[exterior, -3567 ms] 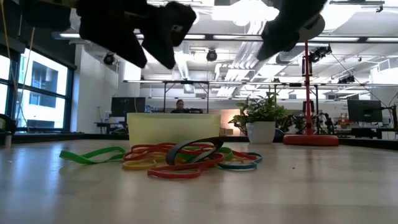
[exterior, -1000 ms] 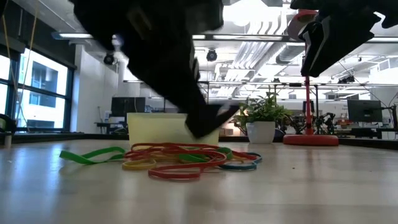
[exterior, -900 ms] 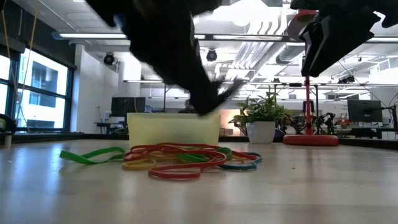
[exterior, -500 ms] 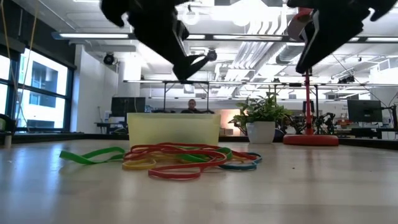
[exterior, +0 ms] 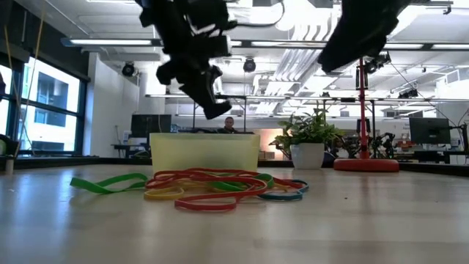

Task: Pick and place rubber bands into bin
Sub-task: Put the black rubber band into the yellow bin, then put the green rubber band into the yellow bin

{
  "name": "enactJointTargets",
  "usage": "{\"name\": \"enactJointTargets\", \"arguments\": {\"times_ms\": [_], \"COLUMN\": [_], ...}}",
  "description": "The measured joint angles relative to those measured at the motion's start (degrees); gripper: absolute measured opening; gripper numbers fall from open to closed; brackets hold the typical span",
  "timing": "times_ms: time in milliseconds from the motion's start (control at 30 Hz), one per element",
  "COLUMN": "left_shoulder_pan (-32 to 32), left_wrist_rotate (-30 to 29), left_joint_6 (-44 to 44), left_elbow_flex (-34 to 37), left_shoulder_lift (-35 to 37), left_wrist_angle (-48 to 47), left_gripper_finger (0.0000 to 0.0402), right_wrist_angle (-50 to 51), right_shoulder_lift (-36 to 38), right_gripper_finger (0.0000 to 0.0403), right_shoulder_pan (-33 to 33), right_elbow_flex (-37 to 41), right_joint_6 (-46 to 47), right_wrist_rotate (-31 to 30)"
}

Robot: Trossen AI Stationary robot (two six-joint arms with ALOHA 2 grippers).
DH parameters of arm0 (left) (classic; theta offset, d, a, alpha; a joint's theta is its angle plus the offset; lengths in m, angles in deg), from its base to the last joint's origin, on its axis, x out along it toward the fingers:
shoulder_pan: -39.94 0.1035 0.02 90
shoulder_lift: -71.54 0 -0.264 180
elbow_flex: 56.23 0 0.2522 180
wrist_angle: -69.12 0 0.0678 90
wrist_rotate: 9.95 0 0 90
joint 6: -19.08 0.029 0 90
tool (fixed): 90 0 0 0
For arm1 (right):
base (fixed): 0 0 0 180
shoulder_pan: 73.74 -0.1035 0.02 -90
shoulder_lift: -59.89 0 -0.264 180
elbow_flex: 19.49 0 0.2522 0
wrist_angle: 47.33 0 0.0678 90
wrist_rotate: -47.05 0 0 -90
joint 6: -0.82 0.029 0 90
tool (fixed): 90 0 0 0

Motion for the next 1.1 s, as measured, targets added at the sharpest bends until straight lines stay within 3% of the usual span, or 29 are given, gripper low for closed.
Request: {"name": "enactJointTargets", "arguments": {"times_ms": [300, 600, 900, 1100], "left_shoulder_pan": [8.7, 10.0, 10.1, 10.0], "left_wrist_rotate": [1.8, 4.5, 4.1, 8.2], "left_joint_6": [4.6, 9.0, 7.6, 6.7], "left_elbow_flex": [0.0, 0.0, 0.0, 0.0], "left_shoulder_lift": [0.0, 0.0, 0.0, -0.1], "left_wrist_angle": [-1.3, -2.9, -4.2, -7.2], "left_gripper_finger": [0.0002, 0.0011, 0.0121, 0.0186], "right_wrist_angle": [-5.8, -6.1, -6.2, -6.1], "right_shoulder_lift": [0.0, 0.0, 0.0, 0.0], "right_gripper_finger": [0.0161, 0.016, 0.0161, 0.0161], "right_shoulder_pan": [3.3, 5.6, 7.6, 7.8], "right_elbow_flex": [0.0, 0.0, 0.0, 0.0], "right_joint_6": [0.1, 0.0, -0.4, -1.7], "right_wrist_rotate": [-0.1, 0.6, 0.8, 1.1]}}
